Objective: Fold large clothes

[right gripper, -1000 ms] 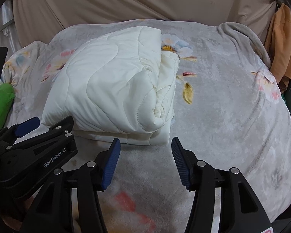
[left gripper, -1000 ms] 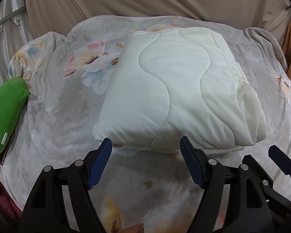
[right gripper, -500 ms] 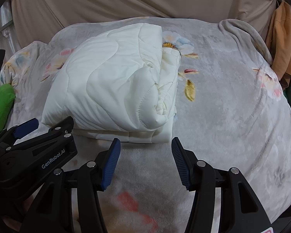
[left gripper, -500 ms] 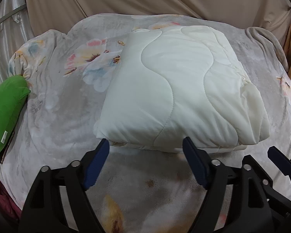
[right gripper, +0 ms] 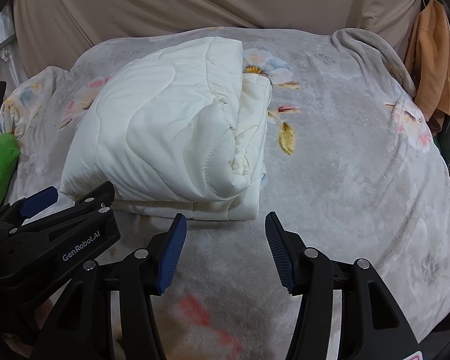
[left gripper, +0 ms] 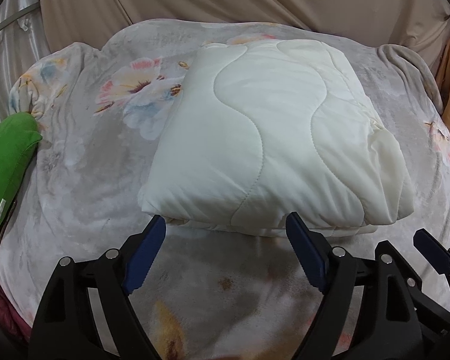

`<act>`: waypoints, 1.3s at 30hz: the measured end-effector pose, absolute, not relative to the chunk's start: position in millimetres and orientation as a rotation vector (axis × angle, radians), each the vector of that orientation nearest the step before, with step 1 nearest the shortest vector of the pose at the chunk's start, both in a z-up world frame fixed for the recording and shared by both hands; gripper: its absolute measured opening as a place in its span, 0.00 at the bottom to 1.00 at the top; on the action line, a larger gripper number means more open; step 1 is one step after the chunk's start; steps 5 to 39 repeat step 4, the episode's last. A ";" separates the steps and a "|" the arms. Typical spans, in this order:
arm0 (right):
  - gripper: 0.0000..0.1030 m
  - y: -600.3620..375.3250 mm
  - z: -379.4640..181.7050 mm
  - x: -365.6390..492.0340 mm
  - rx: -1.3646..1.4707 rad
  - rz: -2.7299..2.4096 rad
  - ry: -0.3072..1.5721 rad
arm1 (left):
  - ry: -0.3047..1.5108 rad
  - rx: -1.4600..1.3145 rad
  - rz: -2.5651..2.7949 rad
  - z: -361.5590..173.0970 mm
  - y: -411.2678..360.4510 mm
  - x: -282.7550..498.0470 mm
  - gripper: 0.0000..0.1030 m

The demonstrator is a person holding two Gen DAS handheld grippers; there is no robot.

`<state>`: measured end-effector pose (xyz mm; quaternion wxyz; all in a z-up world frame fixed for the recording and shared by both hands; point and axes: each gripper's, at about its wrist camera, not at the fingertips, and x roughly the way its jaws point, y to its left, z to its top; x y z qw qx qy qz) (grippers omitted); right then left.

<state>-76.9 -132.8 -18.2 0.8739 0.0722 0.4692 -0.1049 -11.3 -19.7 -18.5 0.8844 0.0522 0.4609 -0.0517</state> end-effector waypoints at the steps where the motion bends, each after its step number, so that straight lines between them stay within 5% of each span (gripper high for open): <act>1: 0.52 -131.9 -17.9 -76.7 0.146 -0.220 0.978 | 0.957 0.110 -0.104 -18.4 -19.5 -11.4 0.77; 39: 0.52 -130.0 -17.2 -76.4 0.138 -0.221 0.975 | 0.963 0.110 -0.098 -18.8 -18.5 -10.3 0.77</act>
